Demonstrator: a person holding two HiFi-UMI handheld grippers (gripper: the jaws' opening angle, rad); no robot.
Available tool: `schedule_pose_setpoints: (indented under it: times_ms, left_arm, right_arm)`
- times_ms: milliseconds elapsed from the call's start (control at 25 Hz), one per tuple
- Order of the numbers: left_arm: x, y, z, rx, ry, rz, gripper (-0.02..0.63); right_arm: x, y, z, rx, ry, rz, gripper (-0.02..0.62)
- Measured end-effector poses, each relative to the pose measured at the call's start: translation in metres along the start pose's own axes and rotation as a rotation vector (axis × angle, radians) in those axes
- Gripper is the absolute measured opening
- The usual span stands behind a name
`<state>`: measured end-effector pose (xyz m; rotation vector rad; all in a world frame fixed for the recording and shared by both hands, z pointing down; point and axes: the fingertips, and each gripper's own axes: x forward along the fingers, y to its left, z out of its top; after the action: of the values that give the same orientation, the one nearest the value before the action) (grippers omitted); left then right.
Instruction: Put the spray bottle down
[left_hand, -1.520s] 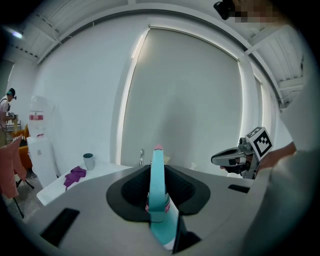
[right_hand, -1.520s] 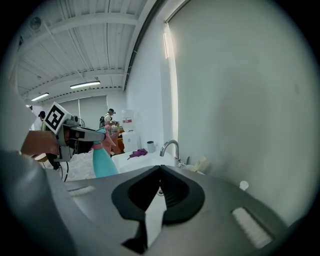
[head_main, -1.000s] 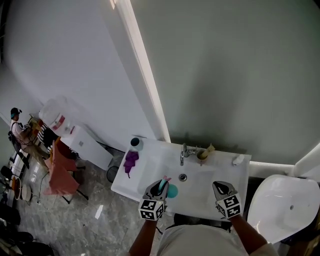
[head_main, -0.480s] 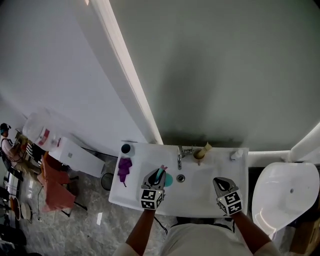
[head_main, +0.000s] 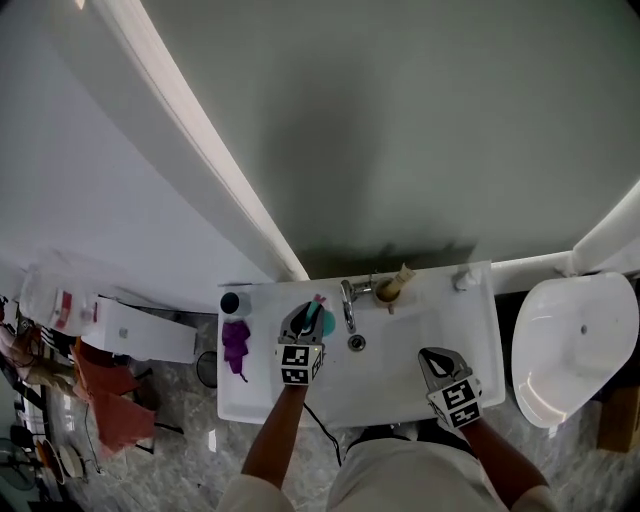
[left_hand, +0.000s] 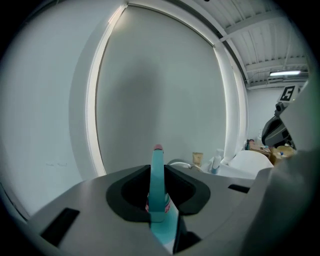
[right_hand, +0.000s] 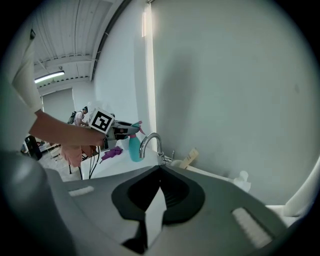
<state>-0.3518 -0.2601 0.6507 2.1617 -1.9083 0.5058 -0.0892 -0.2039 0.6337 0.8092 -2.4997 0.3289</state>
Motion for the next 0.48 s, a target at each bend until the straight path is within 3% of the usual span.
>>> schedule_pose_setpoints:
  times_ms: [480]
  left_arm:
    - [0.085,0.015,-0.030,0.030,0.039,-0.052,0.083]
  right_arm:
    - [0.008,0.009,-0.008,0.082,0.021,-0.053,0.011]
